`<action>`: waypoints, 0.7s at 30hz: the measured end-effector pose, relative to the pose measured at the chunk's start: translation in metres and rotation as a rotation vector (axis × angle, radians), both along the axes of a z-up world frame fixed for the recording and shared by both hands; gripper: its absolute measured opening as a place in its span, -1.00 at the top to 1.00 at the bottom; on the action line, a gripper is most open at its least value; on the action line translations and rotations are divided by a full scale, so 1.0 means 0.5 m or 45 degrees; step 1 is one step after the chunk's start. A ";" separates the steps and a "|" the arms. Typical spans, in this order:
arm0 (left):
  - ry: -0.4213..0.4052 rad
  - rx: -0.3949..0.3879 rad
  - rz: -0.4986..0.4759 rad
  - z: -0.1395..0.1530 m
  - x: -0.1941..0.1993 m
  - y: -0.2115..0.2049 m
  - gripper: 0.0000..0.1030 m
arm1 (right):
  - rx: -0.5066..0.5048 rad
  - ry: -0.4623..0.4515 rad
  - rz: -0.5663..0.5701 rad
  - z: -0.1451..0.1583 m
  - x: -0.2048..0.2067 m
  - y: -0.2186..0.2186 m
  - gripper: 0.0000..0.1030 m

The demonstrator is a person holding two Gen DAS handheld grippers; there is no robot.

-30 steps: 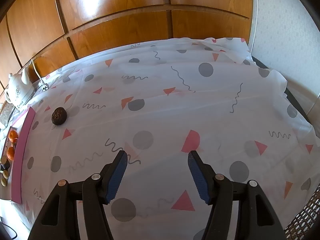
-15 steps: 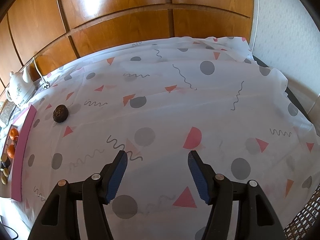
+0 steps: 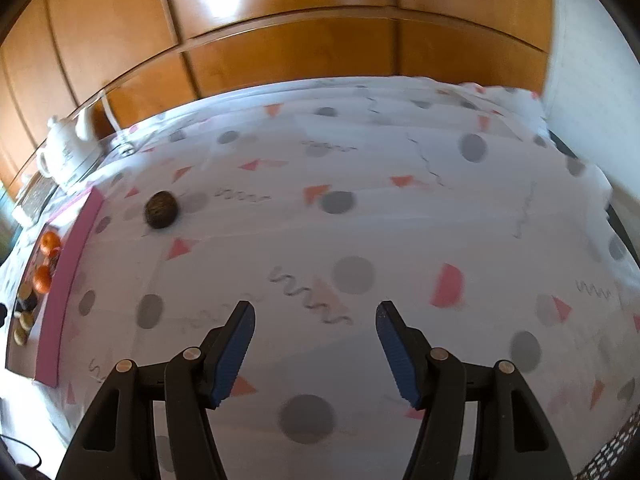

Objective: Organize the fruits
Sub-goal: 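Withdraw the open left gripper from the tray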

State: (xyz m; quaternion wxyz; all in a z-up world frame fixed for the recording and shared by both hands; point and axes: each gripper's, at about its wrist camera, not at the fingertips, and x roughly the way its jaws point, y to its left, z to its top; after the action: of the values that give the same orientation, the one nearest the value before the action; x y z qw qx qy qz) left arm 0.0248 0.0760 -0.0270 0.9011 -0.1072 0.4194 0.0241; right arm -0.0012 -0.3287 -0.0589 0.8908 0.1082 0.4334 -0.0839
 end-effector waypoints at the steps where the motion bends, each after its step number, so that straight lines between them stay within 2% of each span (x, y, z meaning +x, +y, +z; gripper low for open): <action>1: 0.001 -0.004 0.004 -0.001 -0.002 0.002 0.24 | -0.001 0.000 0.026 0.001 0.009 0.011 -0.24; 7: 0.005 -0.017 0.031 -0.003 -0.011 0.015 0.16 | 0.004 0.010 0.137 0.006 0.048 0.057 -0.24; 12: 0.006 -0.030 0.059 -0.004 -0.019 0.029 0.15 | 0.011 0.023 0.185 0.006 0.071 0.079 -0.24; 21: 0.012 -0.053 0.103 -0.008 -0.033 0.047 0.01 | 0.003 0.024 0.289 0.013 0.137 0.131 -0.24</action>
State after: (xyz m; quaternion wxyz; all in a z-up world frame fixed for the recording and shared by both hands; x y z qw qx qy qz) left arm 0.0083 0.0994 -0.0308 0.8950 -0.1427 0.4195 0.0525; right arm 0.0671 -0.2634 -0.0523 0.8902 0.0588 0.4514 0.0170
